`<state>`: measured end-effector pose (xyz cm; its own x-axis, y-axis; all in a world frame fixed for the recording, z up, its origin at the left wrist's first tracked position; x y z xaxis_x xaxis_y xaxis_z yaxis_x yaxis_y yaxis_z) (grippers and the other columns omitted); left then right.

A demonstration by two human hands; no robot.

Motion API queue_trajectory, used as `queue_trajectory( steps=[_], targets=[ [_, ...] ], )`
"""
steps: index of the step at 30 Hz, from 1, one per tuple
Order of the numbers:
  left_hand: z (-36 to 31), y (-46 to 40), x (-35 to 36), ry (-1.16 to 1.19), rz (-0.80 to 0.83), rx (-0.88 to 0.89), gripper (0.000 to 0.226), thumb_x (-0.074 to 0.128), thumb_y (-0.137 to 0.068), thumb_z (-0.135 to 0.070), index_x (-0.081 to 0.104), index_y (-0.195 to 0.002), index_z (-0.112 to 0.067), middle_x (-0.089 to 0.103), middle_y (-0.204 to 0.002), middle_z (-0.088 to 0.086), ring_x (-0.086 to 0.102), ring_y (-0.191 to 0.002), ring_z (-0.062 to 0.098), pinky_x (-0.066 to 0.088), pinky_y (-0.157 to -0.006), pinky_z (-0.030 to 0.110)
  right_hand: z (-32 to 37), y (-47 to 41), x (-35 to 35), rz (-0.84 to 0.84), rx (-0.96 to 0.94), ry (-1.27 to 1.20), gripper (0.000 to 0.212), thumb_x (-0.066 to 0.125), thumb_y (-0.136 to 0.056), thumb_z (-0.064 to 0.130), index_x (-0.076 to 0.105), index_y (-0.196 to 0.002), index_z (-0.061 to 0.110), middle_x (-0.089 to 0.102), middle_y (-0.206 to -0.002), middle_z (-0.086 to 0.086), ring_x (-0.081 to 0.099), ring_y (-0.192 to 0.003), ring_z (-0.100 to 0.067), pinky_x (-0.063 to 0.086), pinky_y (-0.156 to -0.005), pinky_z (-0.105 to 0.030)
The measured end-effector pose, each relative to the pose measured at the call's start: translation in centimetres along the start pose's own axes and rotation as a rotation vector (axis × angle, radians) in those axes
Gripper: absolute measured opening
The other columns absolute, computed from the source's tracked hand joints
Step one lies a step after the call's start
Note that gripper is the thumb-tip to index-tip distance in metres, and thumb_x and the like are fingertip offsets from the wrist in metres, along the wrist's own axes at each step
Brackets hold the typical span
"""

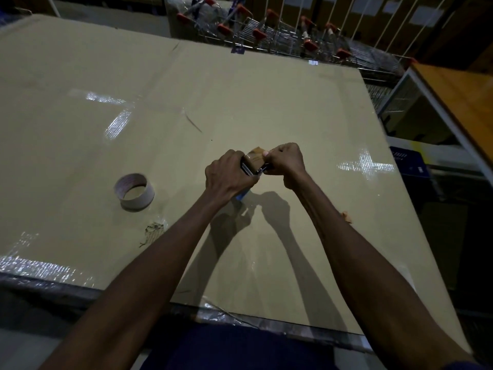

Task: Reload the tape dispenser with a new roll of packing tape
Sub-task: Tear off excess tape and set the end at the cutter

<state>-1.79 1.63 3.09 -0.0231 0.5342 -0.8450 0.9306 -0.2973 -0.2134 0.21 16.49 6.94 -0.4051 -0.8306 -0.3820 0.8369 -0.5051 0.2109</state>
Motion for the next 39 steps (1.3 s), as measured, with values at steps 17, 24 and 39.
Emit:
queue_trajectory(
  steps=[17,24,39],
  targets=[
    [1.9,0.9,-0.8,-0.177,0.055,0.202,0.062,0.048,-0.092,-0.060,0.028,-0.147,-0.041,0.052,-0.107,0.011,0.053,-0.074,0.024,0.058,-0.063,0.039,0.0,-0.7,0.6,0.288,0.278,-0.329,0.007,0.060,-0.086,-0.006,0.066,-0.090,-0.006,0.069,-0.086,-0.018,0.070,-0.072,-0.025,0.063,-0.063,-0.031],
    [2.8,1.0,-1.3,-0.136,0.082,0.212,0.057,0.046,-0.093,-0.057,0.029,-0.145,-0.043,0.052,-0.109,0.009,0.055,-0.076,0.025,0.056,-0.065,0.038,-0.3,-0.8,1.7,0.348,0.304,-0.379,0.009,0.059,-0.087,-0.004,0.066,-0.091,-0.002,0.068,-0.092,-0.016,0.068,-0.080,-0.024,0.062,-0.067,-0.028],
    [5.9,1.4,-3.5,0.213,0.117,0.049,0.091,0.070,-0.071,-0.060,0.023,-0.140,-0.025,0.061,-0.112,-0.003,0.059,-0.071,0.022,0.042,-0.063,0.029,-3.0,0.2,4.3,0.543,0.121,-0.189,0.023,0.067,-0.090,0.013,0.071,-0.113,0.015,0.069,-0.120,-0.011,0.063,-0.108,-0.025,0.057,-0.083,-0.039]
  ],
)
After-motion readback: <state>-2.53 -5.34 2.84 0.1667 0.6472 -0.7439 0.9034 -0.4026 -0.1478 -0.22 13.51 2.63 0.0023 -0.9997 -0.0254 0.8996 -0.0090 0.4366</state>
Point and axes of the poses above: each hand's wrist, its own y-axis away from the middle knuckle, its own x-axis out of the palm, z = x × y, the point moved 1 cm from there along -y, towards the middle knuckle
